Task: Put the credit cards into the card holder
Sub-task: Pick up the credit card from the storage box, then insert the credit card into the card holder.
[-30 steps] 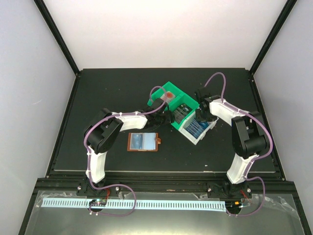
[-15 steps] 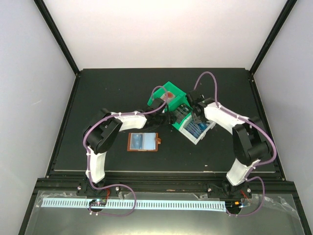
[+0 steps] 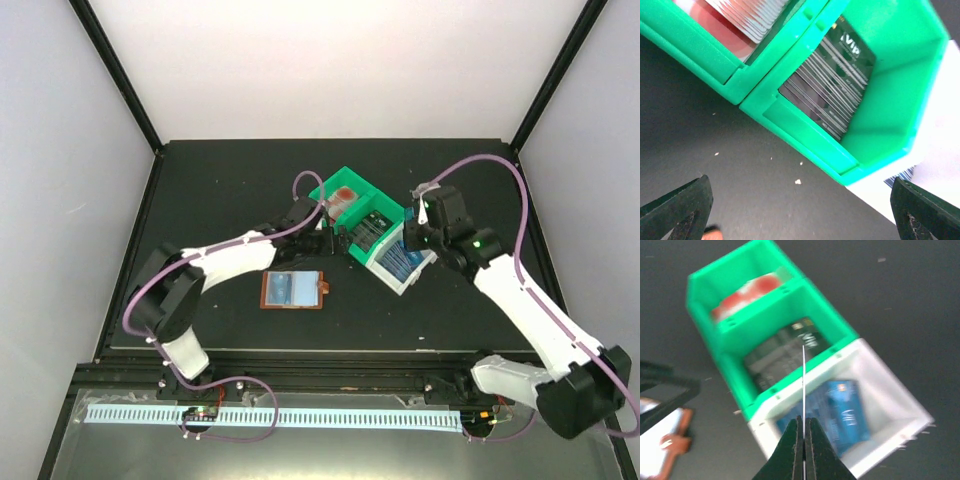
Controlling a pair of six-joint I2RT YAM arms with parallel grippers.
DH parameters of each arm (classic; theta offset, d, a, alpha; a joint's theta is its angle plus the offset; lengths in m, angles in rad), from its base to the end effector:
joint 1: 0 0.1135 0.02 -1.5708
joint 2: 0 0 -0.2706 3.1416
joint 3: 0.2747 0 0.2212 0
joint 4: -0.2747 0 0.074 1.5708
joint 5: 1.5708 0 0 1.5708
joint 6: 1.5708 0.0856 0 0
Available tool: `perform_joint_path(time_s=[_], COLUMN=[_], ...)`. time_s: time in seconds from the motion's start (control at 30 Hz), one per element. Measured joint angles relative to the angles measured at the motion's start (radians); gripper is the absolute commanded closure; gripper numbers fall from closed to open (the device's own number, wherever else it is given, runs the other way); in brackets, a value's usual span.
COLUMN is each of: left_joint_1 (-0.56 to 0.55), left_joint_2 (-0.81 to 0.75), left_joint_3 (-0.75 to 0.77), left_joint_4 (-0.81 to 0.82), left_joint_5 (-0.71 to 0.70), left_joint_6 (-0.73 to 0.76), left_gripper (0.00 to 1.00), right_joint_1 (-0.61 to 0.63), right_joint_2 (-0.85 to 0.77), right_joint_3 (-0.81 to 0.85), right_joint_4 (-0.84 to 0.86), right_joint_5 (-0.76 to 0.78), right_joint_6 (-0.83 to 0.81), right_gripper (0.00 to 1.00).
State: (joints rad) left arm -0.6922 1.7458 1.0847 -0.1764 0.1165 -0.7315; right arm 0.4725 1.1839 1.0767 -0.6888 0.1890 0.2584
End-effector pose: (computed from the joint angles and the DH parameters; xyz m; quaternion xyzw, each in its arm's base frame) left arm 0.2850 -0.2492 0.1785 0.0026 0.9322 -0.2749 0.2355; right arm 0.2269 0.0979 0.2880 -0.0630 0.9203 0.0528 0.3825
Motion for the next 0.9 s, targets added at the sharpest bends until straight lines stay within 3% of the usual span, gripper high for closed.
perform_joint_path(time_s=[0.3, 0.53, 0.67, 0.9], left_joint_1=[0.003, 0.005, 0.012, 0.04], left_joint_2=[-0.357, -0.531, -0.625, -0.679], left_joint_3=[-0.222, -0.396, -0.481, -0.581], left_joint_4=[-0.014, -0.072, -0.127, -0.196], left_joint_5=[-0.059, -0.092, -0.121, -0.148], left_joint_6=[0.058, 0.1, 0.08, 0.01], left_gripper=[0.01, 0.01, 0.15, 0.41], right_joint_1=[0.006, 0.115, 0.184, 0.302], right_joint_2=[-0.158, -0.111, 0.012, 0.36], right_joint_3=[-0.354, -0.494, -0.479, -0.338], right_joint_4=[0.298, 0.506, 0.602, 0.74], right_joint_5=[-0.507, -0.695, -0.718, -0.744], right_joint_6=[0.152, 0.269, 0.312, 0.442], right_gripper=[0.99, 0.99, 0.99, 0.99])
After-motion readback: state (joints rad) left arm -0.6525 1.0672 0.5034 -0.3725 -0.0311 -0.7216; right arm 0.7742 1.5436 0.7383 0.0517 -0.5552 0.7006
